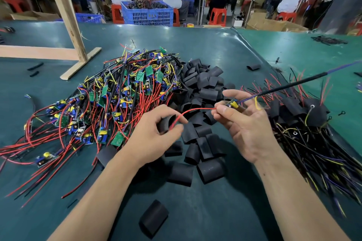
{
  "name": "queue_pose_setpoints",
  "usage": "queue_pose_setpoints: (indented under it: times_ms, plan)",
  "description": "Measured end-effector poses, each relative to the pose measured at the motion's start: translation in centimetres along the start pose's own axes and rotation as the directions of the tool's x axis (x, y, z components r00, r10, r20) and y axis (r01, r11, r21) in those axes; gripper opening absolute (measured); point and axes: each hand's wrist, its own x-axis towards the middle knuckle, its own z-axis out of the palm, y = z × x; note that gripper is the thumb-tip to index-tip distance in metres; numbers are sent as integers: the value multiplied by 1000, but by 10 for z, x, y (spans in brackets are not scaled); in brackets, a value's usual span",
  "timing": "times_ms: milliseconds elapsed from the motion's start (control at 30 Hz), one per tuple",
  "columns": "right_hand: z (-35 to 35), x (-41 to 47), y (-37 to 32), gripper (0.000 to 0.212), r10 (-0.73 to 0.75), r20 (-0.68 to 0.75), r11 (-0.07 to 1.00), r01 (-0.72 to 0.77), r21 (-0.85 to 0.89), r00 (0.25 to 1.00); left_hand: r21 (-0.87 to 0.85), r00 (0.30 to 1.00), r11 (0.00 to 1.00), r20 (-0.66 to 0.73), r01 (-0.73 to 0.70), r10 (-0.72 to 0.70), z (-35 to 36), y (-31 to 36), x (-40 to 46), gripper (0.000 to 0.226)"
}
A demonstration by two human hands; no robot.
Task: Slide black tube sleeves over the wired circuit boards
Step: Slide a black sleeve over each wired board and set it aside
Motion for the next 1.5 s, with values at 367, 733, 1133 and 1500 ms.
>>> queue_pose_setpoints:
  times_ms: [367, 733, 1133, 1500]
  plan:
    - [18, -8, 18, 28, 143, 72, 990, -141, -32, 987, -348, 977, 936, -211, -44, -33, 12, 2, 5, 18]
    - [19, -11, 11, 49, 8, 131, 979, -35, 200, 991, -642, 909, 763, -271, 76, -318, 18, 1, 9, 16]
    - [21, -14, 12, 13, -42, 83, 996, 48, -70, 996, -456, 958, 889, -239, 34, -159, 26, 4, 6, 9]
    - [11, -6, 4, 14, -79, -39, 993, 75, -96, 996, -303, 926, 949, -377, -87, -36, 19, 2, 5, 25]
